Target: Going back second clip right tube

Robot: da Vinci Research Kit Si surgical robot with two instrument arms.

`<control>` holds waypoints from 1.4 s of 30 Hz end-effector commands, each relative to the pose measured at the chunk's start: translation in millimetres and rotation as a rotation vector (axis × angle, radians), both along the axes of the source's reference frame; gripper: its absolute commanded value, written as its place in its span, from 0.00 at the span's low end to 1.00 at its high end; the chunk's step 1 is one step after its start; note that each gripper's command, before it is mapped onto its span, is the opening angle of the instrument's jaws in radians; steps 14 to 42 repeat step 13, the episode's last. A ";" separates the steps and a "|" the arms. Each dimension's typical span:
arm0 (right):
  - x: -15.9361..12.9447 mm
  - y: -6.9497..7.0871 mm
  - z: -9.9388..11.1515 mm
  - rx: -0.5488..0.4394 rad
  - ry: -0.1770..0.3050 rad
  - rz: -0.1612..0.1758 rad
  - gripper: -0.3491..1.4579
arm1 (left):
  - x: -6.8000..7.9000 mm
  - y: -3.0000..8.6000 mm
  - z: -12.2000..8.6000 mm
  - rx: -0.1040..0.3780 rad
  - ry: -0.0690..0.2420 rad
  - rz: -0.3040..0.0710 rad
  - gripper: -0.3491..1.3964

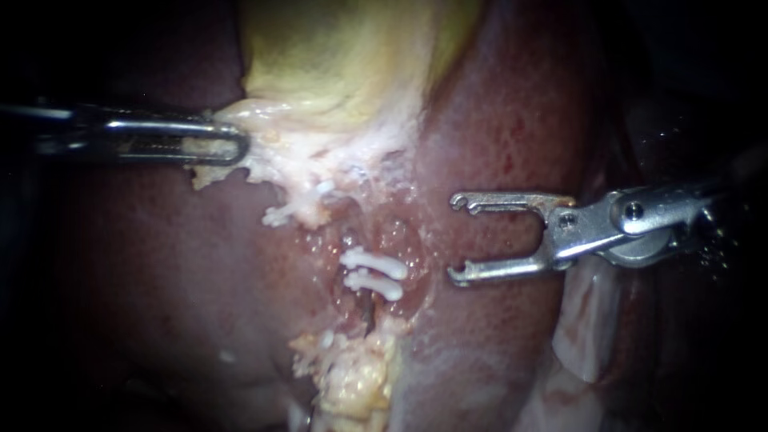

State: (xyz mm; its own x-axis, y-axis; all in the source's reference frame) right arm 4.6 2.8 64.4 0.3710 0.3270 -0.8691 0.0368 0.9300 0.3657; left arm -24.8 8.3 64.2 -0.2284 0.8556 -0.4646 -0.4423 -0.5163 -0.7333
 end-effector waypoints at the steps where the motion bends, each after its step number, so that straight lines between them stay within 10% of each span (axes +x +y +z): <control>1: 0.0 0.0 0.0 0.000 0.000 0.000 0.47 | -0.3 -0.1 0.5 0.002 0.004 0.004 0.00; 42: 0.0 0.0 0.0 -0.002 -0.002 0.002 0.47 | -1.2 -0.7 1.2 -0.001 0.002 0.026 0.00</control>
